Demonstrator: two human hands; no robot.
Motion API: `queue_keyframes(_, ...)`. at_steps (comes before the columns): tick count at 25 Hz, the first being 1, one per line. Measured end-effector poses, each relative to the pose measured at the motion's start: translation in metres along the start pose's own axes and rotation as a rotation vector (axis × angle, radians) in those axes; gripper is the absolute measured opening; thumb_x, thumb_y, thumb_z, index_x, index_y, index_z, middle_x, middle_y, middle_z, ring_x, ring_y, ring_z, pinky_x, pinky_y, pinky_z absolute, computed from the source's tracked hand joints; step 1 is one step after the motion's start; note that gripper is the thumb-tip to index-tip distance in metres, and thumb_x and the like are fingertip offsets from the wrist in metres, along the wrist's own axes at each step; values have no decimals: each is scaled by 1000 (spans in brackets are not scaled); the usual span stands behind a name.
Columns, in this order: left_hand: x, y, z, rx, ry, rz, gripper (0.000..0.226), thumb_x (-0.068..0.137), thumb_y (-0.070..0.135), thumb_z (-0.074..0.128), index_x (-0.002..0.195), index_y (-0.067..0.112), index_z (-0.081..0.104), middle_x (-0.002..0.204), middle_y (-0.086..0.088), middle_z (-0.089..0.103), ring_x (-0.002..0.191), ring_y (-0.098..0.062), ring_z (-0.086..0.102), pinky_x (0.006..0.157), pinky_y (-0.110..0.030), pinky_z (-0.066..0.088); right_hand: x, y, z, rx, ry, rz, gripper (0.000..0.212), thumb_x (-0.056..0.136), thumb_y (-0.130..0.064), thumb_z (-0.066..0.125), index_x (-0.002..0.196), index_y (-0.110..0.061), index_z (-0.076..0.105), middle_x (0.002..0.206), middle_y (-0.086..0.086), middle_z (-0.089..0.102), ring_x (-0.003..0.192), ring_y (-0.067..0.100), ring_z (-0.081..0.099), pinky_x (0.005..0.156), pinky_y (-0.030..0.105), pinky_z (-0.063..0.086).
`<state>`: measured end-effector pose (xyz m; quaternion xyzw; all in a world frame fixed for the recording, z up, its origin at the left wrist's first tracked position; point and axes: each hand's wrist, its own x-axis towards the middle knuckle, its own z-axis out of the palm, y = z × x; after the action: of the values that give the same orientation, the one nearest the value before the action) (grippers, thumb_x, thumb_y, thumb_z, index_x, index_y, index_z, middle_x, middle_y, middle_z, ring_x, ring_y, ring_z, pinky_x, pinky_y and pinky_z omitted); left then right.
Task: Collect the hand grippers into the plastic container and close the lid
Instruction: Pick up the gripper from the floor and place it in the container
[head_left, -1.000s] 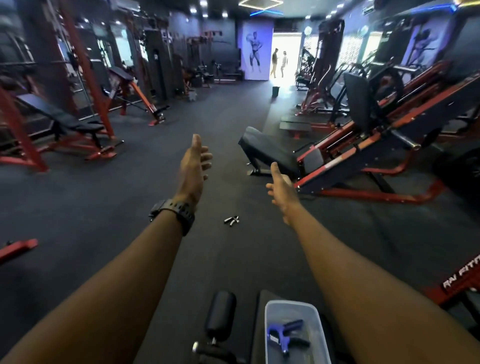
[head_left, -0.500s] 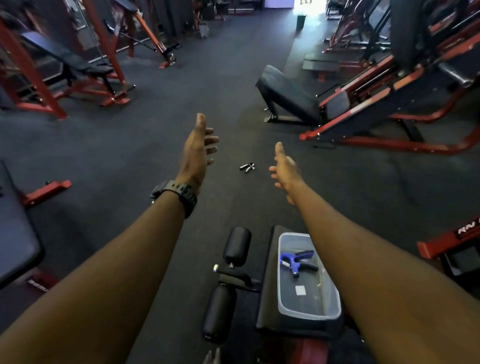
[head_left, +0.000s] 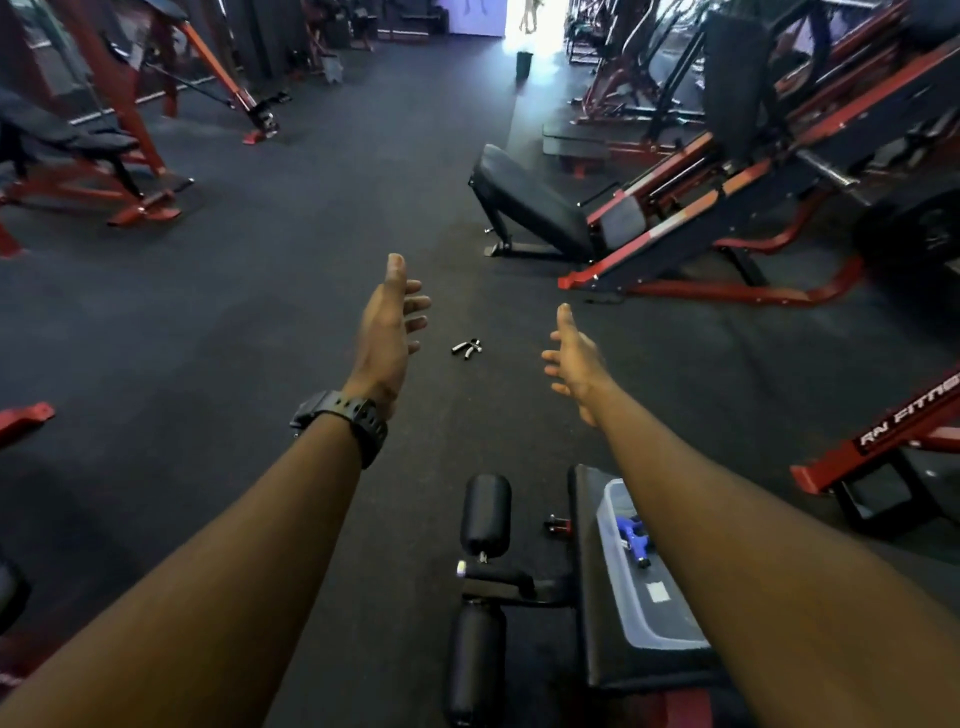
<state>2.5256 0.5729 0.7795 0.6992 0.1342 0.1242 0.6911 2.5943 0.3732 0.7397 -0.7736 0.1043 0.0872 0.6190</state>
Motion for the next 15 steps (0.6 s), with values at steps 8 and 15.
queue_keyframes(8, 91, -18, -68, 12, -55, -53, 70, 92, 76, 27, 128, 24, 58, 131, -1, 63, 120, -22, 60, 108, -53, 45, 35, -29, 83, 7, 31, 49, 59, 96, -67, 30, 121, -20, 56, 130, 15, 61, 122, 35, 58, 102, 50, 47)
queue_keyframes(15, 214, -48, -40, 48, -125, -78, 65, 95, 72, 28, 127, 24, 58, 132, -1, 62, 121, -22, 59, 110, -54, 44, 158, -31, 129, 41, 25, 77, 61, 96, -67, 30, 110, -15, 58, 119, 17, 67, 103, 34, 66, 78, 37, 47)
